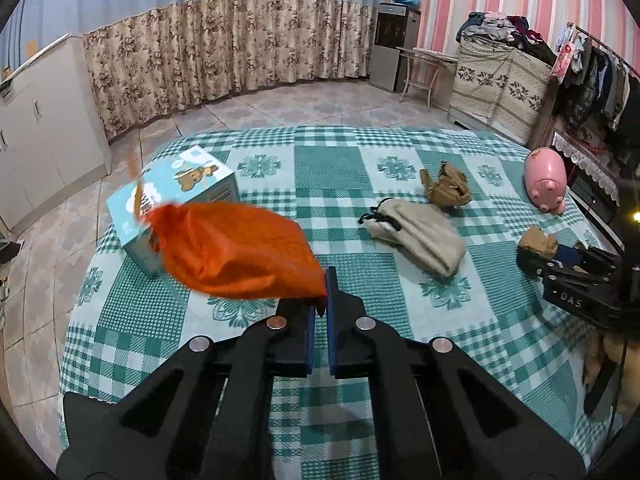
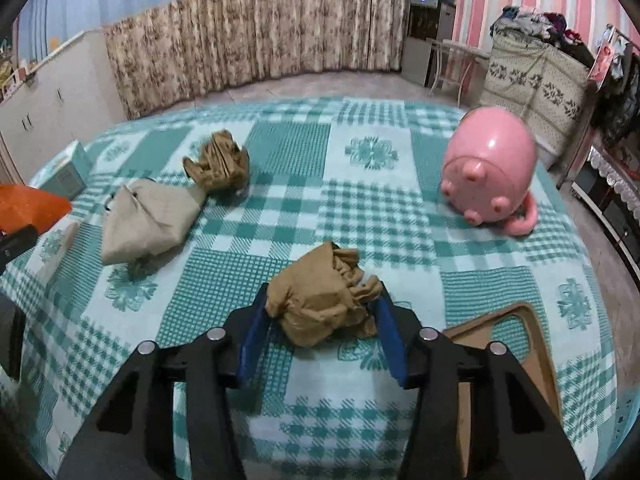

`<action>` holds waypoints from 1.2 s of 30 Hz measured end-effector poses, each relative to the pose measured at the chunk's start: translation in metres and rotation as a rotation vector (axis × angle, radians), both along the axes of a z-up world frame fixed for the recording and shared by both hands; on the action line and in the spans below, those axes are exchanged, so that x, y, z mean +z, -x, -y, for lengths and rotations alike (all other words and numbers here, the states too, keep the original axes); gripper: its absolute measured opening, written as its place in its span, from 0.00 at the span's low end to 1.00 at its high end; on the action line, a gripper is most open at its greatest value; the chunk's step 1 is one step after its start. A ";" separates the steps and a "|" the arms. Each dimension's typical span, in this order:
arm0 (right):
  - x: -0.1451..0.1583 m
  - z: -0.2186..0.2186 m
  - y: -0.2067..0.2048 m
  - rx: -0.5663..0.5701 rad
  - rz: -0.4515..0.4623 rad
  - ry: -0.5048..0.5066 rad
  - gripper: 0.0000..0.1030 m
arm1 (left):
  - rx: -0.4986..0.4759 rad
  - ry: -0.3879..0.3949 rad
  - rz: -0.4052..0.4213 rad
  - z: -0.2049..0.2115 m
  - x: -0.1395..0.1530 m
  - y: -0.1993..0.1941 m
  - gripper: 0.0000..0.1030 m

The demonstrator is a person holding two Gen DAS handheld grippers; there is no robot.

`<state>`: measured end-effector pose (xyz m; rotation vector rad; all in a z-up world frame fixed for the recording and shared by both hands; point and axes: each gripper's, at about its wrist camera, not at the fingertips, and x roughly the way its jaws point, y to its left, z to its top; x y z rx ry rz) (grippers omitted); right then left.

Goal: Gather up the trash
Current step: 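Grasp the orange mesh bag with the left tool while the right tool grasps brown crumpled paper, then carry bag and paper over the blue basket and open both tools to drop them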

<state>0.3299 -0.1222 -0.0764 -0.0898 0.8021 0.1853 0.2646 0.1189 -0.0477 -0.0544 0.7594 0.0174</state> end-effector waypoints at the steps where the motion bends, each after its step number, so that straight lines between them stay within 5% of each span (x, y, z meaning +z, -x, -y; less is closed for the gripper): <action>1: 0.004 0.002 0.004 -0.002 0.013 -0.001 0.47 | -0.005 -0.001 0.005 0.003 0.002 0.000 0.03; 10: 0.095 0.090 0.112 -0.186 0.175 -0.001 0.47 | -0.141 0.007 0.115 0.073 0.055 0.021 0.03; 16: 0.129 0.164 0.187 -0.357 0.252 0.024 0.47 | -0.277 0.021 0.189 0.147 0.080 0.052 0.03; 28: 0.130 0.294 0.256 -0.609 0.298 -0.117 0.47 | -0.526 0.029 0.194 0.288 0.084 0.083 0.03; 36: 0.117 0.353 0.274 -0.726 0.282 -0.098 0.47 | -0.644 0.017 0.220 0.367 0.083 0.088 0.03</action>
